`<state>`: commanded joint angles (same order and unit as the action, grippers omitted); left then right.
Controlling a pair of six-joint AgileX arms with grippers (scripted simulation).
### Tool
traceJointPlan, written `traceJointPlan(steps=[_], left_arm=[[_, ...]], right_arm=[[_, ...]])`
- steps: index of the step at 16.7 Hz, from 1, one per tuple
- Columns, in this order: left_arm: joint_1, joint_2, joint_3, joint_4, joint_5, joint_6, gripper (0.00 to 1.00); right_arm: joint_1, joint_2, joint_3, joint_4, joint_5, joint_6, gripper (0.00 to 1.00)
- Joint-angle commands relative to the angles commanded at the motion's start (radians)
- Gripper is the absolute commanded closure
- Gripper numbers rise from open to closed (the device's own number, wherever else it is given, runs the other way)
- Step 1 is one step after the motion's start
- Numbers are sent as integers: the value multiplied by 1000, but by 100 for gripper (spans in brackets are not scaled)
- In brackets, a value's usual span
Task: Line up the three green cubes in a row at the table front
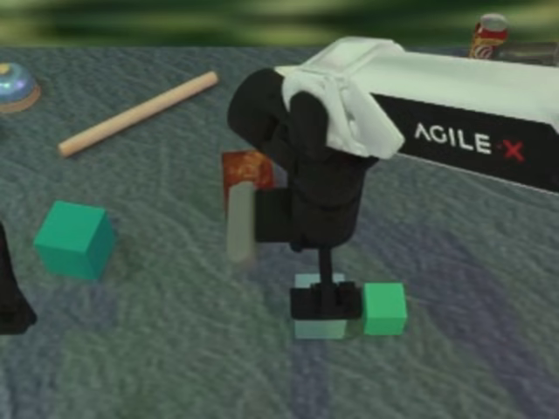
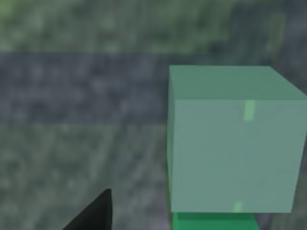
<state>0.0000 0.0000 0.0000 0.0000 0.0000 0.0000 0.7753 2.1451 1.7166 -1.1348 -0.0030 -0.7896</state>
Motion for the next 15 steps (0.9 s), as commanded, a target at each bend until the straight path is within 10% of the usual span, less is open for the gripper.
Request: traceJointPlan(steps=[15], left_arm=[[-45,1060,777,-556,0,68,0]], right_arm=[[-422,-1088,-832,593,-60,377,0]])
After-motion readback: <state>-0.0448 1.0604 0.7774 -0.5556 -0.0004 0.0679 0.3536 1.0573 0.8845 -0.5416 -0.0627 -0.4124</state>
